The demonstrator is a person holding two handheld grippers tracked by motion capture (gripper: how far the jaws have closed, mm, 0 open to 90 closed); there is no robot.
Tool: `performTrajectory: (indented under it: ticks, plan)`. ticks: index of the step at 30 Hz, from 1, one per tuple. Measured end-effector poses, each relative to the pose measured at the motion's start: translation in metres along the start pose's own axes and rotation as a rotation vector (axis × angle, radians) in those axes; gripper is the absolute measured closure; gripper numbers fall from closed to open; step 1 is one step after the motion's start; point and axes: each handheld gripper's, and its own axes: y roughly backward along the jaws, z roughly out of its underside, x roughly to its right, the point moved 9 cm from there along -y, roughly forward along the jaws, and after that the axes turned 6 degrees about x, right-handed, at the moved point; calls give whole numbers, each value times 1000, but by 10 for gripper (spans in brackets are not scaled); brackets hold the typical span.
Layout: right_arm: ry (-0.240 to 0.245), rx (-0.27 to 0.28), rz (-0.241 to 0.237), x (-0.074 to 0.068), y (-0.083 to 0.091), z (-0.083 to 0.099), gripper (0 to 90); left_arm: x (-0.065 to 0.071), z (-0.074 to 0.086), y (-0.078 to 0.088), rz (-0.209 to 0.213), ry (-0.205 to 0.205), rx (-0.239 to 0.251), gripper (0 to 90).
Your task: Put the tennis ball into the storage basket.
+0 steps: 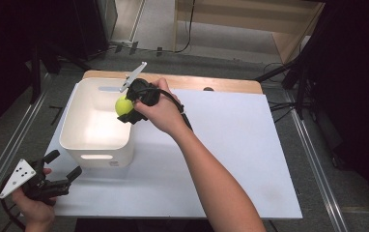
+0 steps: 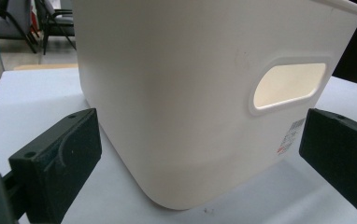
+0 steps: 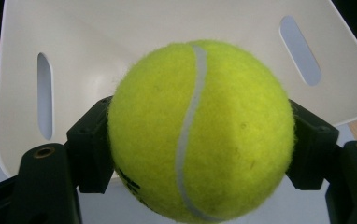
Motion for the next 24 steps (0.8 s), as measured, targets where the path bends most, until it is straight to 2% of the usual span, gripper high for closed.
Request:
performTrajectory:
  ticks: [13,24]
  plan:
    - [9,-8,-20,-7,-14,-3,236,0,0,0,0,2,1,0]
    - [12,-39,-37,-13,-27,0,236,0,0,0,0,3,0,0]
